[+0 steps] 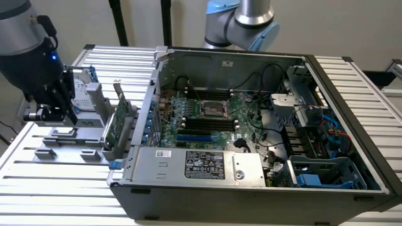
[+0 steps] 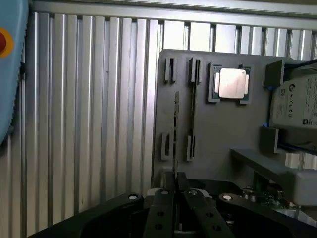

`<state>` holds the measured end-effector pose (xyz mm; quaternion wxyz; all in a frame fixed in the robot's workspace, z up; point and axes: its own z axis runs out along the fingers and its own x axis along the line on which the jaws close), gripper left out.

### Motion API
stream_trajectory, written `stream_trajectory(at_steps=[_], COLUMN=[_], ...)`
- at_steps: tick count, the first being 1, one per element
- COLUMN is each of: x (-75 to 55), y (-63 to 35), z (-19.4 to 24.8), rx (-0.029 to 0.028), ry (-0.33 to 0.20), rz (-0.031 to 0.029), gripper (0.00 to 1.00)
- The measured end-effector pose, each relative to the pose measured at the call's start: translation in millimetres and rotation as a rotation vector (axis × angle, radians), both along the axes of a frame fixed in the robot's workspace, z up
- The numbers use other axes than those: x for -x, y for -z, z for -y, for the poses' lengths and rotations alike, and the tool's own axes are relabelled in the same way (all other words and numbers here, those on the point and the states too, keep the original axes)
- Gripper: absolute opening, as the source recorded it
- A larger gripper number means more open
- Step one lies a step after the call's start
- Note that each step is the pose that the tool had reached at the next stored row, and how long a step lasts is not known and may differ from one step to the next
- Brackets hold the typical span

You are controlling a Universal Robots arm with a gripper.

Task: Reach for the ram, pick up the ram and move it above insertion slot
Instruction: 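Pick up the ram and move it above insertion slot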

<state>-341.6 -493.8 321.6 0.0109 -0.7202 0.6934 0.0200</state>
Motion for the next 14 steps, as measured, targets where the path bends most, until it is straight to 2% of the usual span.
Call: stream_trajectory(at_steps=[14], x=[-63.1], y=[-63.8], z=[0.5], rx=[-0.0106], ry=[-0.003], rz=[-0.0097], gripper=[0.14])
